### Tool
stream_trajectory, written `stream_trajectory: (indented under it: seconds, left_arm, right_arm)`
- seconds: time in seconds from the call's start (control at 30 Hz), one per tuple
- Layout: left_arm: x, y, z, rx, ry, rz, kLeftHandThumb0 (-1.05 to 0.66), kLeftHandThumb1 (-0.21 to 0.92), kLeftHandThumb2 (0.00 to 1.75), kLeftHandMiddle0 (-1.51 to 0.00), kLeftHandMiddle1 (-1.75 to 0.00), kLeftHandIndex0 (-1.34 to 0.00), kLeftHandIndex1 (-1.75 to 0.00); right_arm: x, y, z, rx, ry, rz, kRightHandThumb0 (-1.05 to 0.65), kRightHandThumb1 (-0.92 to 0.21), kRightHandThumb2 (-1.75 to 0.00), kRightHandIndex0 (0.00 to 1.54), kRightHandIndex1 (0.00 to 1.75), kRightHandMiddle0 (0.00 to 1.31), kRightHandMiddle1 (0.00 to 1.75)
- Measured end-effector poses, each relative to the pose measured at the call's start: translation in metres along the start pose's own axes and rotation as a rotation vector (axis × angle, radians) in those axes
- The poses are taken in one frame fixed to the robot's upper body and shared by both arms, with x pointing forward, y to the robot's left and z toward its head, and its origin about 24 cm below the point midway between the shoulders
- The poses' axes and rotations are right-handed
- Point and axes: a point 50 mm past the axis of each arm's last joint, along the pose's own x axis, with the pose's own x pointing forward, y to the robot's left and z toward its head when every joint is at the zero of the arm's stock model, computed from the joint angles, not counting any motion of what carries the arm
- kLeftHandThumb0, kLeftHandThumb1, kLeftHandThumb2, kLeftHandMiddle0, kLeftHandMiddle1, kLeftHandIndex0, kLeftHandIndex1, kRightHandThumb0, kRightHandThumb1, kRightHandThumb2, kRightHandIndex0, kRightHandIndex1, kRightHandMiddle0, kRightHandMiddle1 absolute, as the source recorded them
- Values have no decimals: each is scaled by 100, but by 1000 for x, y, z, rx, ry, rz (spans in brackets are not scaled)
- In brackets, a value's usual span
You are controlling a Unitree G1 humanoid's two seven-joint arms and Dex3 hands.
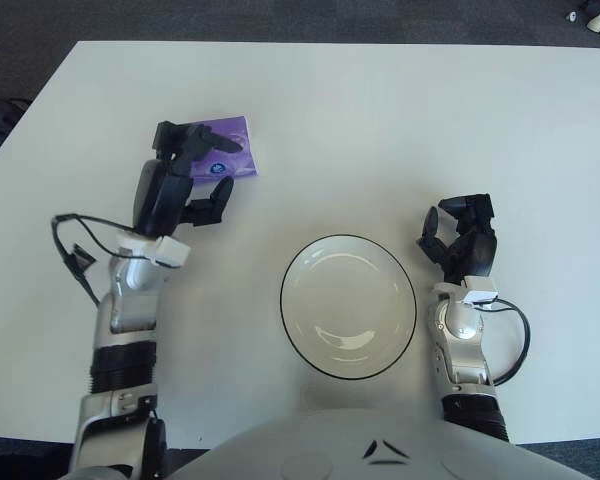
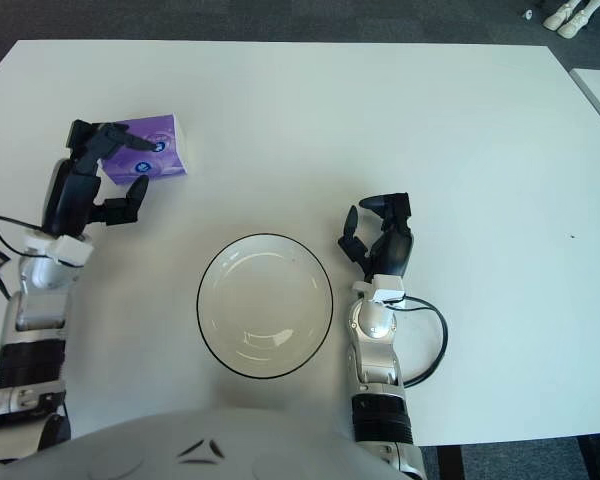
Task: Put the tissue paper into the plate.
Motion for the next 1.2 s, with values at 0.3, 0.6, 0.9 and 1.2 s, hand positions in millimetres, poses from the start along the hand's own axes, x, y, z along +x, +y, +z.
stream_trajectory:
  seconds: [0.3, 0.6, 0.9, 1.2]
  left_arm:
    - [21, 2, 0, 105, -54, -118, -105, 86, 48, 0, 0, 0, 0]
    - [27, -8, -9, 201, -82, -183, -105, 84, 45, 0, 0, 0, 0]
    - [30, -12, -16, 256, -45, -231, -105, 80, 42, 0, 0, 0, 0]
    - [43, -14, -15, 252, -49, -259, -105, 78, 39, 0, 0, 0, 0]
  right_arm:
    - [0, 1, 0, 3, -5, -2, -39, -65, -91, 61, 135, 36, 175]
    - [1, 1, 1, 4, -5, 0, -39, -63, -93, 61, 135, 37, 175]
    - [0, 1, 0, 4, -5, -1, -39, -63, -92, 60, 135, 37, 175]
    - [0, 1, 0, 5, -5, -1, -39, -64, -92, 60, 135, 37, 175]
